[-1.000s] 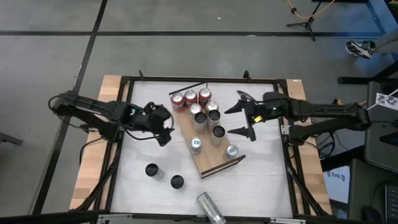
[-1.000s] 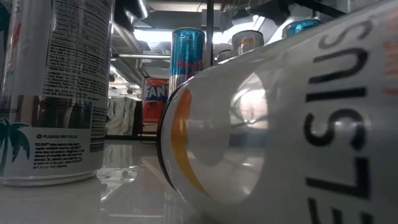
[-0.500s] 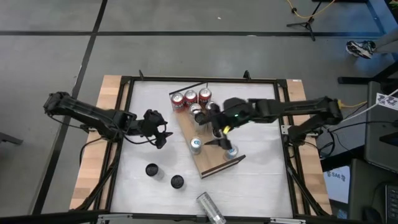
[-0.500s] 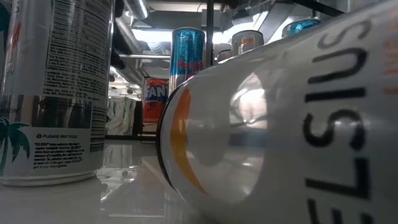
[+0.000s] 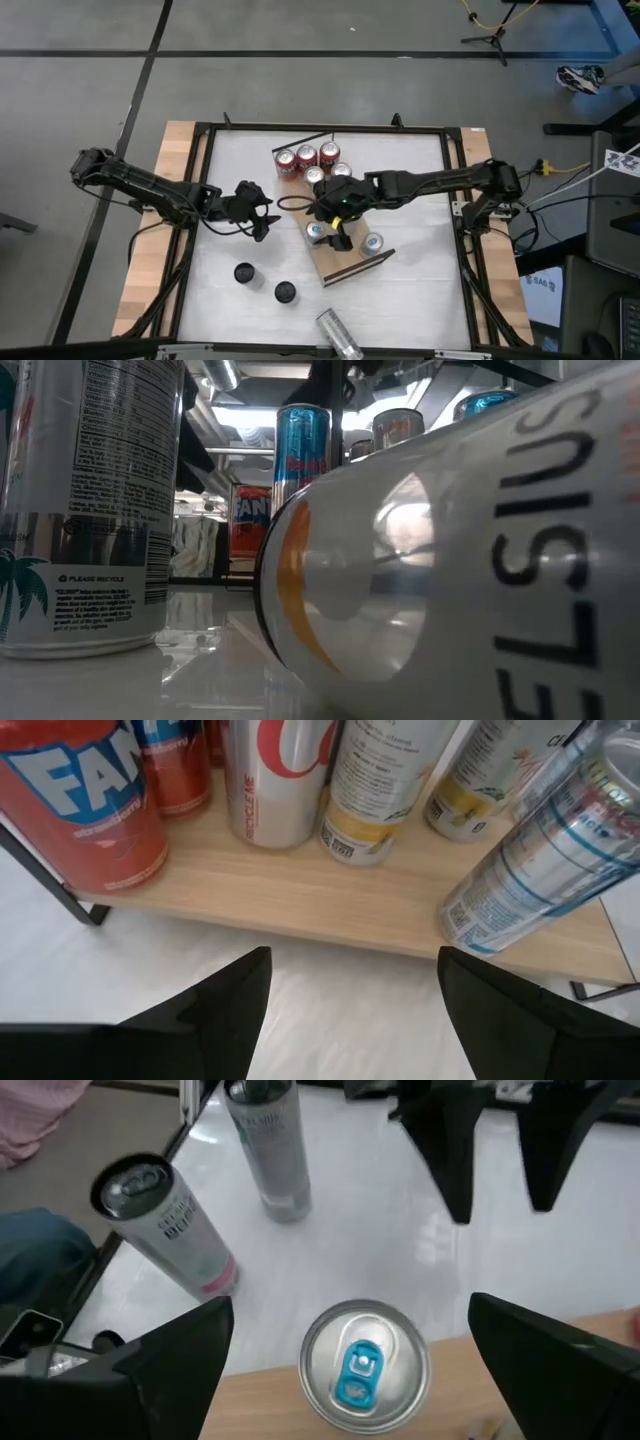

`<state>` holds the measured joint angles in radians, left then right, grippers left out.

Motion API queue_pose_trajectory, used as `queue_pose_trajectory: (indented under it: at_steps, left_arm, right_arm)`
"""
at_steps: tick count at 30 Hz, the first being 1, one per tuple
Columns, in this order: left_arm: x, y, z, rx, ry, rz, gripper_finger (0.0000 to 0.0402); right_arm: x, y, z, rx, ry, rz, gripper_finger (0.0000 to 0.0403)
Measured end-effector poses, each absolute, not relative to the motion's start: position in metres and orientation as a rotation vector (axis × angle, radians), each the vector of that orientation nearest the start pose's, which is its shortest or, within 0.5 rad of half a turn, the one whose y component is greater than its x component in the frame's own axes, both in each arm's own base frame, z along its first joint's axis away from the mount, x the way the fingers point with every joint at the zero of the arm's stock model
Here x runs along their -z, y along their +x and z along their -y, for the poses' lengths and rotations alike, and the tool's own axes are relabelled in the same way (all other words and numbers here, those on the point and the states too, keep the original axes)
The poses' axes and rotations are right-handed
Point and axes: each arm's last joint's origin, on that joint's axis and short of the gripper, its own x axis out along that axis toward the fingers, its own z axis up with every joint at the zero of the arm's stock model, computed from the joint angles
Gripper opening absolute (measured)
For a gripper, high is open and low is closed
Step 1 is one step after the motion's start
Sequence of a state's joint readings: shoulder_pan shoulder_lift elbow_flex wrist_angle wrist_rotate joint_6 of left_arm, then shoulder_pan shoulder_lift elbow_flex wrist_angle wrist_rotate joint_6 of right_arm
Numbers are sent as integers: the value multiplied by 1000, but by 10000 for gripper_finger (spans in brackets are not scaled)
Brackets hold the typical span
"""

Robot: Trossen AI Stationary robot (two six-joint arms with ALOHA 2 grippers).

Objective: Place canned beverage on shelf
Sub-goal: Align the blue soda can with the other blue soda can

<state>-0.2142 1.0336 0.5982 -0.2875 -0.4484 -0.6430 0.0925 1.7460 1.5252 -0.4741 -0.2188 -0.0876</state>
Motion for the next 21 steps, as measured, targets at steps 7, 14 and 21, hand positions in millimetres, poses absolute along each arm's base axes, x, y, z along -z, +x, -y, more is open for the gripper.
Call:
queue_pose_trajectory:
  at_steps: [7,14,21]
  left_arm:
    - [-219,201,31,-429,-379,-584,279]
    - [-219,201,31,-428,-380,-584,279]
    - [-219,201,31,-426,-381,-583,279]
  right_arm:
    - [-296,394,-42,-301,-49,-722,399]
    - [-295,393,-41,-293,-75,-738,399]
    - [-285,397,-52,-310,-113,-762,399]
